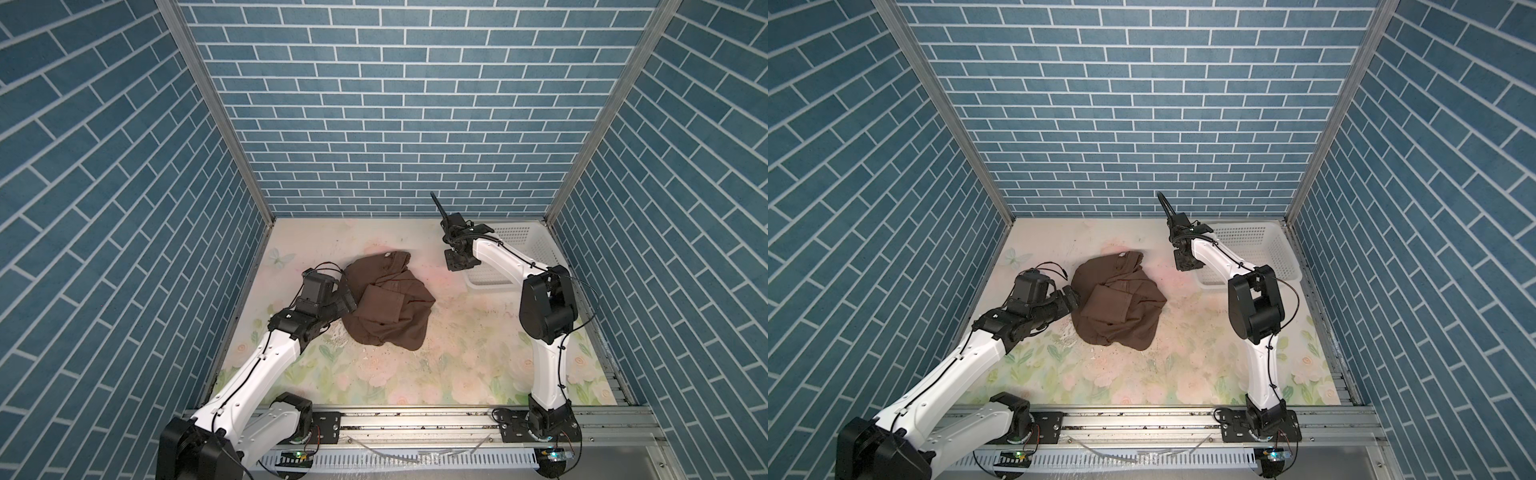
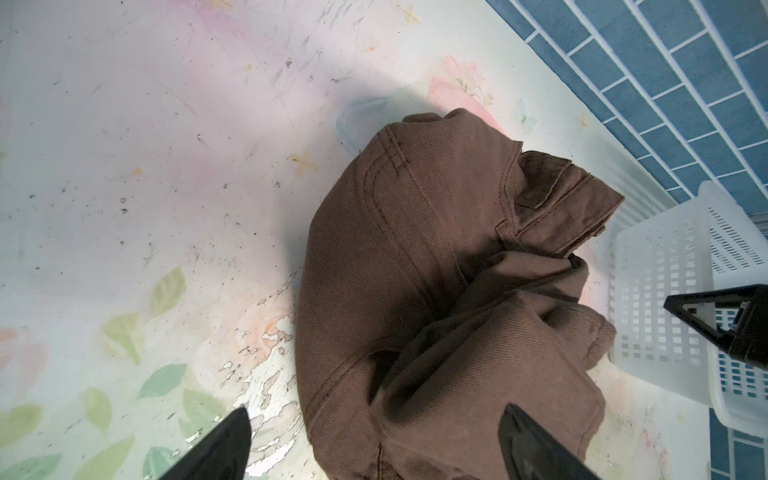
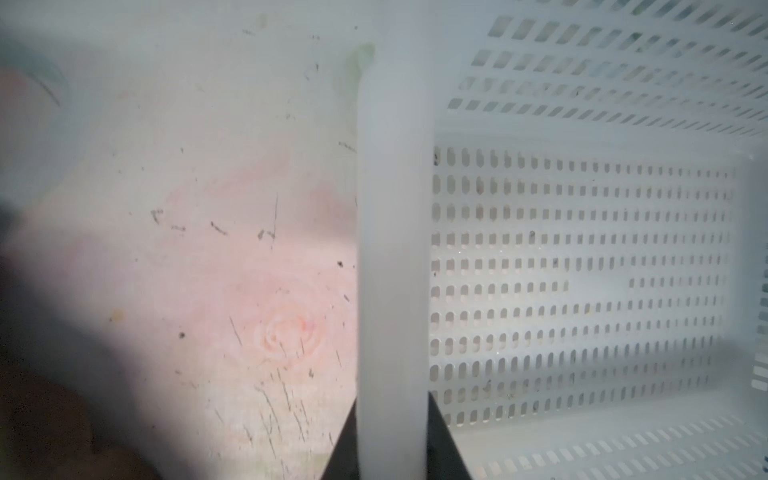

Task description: Fold and stack the trousers

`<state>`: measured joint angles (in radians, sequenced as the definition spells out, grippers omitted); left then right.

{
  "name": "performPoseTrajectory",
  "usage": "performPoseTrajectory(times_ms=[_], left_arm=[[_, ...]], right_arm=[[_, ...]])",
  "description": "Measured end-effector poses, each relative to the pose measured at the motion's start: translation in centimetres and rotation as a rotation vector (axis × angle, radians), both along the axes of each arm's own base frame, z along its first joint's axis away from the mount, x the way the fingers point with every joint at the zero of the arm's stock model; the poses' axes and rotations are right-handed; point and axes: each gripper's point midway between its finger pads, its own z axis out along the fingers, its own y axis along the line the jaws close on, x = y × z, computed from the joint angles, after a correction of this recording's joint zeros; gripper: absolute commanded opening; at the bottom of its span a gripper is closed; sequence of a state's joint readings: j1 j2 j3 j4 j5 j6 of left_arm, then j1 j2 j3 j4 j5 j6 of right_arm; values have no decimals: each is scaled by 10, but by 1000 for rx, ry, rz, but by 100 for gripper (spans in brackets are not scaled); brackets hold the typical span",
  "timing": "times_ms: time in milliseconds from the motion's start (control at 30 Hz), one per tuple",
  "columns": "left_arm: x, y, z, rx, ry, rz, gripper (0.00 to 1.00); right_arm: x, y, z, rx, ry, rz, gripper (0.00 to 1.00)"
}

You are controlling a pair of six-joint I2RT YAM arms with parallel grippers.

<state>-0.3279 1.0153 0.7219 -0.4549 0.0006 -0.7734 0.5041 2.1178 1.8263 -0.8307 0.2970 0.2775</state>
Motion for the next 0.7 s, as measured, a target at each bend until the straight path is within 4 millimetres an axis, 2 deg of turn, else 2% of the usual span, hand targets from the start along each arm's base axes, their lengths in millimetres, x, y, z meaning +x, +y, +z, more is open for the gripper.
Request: performPoseTrajectory(times_ms=[167, 400, 500, 700], left_arm=[[0, 1, -1, 5, 3, 4, 95], [-2, 4, -3, 17, 12, 10, 95], [-3, 6, -4, 24, 19, 13, 96], [-3, 8, -8, 34, 30, 23, 96]], right_arm=[[26, -5, 2, -28, -32, 20, 8], [63, -34, -2, -56, -69, -6, 10], [73, -45, -3, -56, -82, -20, 12], [85, -52, -3, -64, -100, -20, 13]])
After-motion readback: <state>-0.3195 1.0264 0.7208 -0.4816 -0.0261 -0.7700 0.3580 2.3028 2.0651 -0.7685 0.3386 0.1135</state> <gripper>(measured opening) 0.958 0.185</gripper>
